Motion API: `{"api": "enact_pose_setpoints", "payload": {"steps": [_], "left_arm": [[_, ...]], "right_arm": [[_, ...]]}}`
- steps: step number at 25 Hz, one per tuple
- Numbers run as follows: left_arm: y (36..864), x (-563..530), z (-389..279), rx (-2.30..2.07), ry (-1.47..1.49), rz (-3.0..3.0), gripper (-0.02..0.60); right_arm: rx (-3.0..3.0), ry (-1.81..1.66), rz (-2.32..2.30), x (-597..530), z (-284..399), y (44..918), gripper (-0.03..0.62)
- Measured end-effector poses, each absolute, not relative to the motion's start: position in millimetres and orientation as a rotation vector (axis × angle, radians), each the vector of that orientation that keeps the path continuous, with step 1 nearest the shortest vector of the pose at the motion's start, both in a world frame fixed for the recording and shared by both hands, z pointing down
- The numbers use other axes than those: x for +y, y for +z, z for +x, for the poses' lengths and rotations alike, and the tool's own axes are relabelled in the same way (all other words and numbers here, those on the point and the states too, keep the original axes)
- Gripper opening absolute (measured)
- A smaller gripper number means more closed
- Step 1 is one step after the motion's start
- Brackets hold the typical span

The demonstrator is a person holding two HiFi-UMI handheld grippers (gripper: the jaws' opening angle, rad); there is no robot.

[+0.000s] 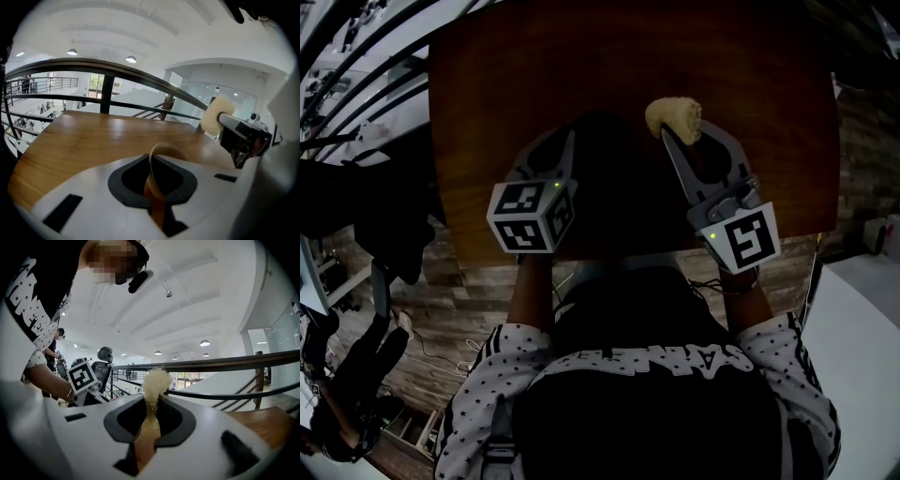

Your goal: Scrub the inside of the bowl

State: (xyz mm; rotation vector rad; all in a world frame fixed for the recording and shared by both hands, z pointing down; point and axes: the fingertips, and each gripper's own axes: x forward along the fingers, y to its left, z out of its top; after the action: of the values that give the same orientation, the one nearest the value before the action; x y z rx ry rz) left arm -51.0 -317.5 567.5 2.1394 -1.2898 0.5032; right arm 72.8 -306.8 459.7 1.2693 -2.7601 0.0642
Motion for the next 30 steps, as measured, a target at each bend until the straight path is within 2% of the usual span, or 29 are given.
{"api": "enact_pose_setpoints", "payload": {"steps": [21,22,23,24,25,30], "left_arm": [[587.9,-312.9,-54.2,-1.28,0.596,2.145,0.028],[588.5,-312.5,-54.3,-1.281,0.602,2.145,0.031],[589.2,-312.1,-54.2,-1.281,0.609,2.144,0.053],[589.9,-312.0,-53.9,-1.282,0.617,2.143,0.101],[590.4,-312.1,-53.3,-1.284,0.627,2.143,0.115],[585.1,-315.5,-56.7,-1.323,0.604,2.146,0.123]], "right_arm": [[-2.74,0.116,1.28,-308.8,73.4,473.1,0.061],[-2.741,0.116,1.278,-308.7,73.1,473.0,0.061],[-2.741,0.115,1.275,-308.4,73.1,473.3,0.061],[-2.74,0.115,1.272,-308.1,73.4,473.6,0.061],[-2.739,0.115,1.27,-307.9,74.0,474.0,0.061],[-2.726,0.118,1.275,-307.7,75.8,475.0,0.061]]}}
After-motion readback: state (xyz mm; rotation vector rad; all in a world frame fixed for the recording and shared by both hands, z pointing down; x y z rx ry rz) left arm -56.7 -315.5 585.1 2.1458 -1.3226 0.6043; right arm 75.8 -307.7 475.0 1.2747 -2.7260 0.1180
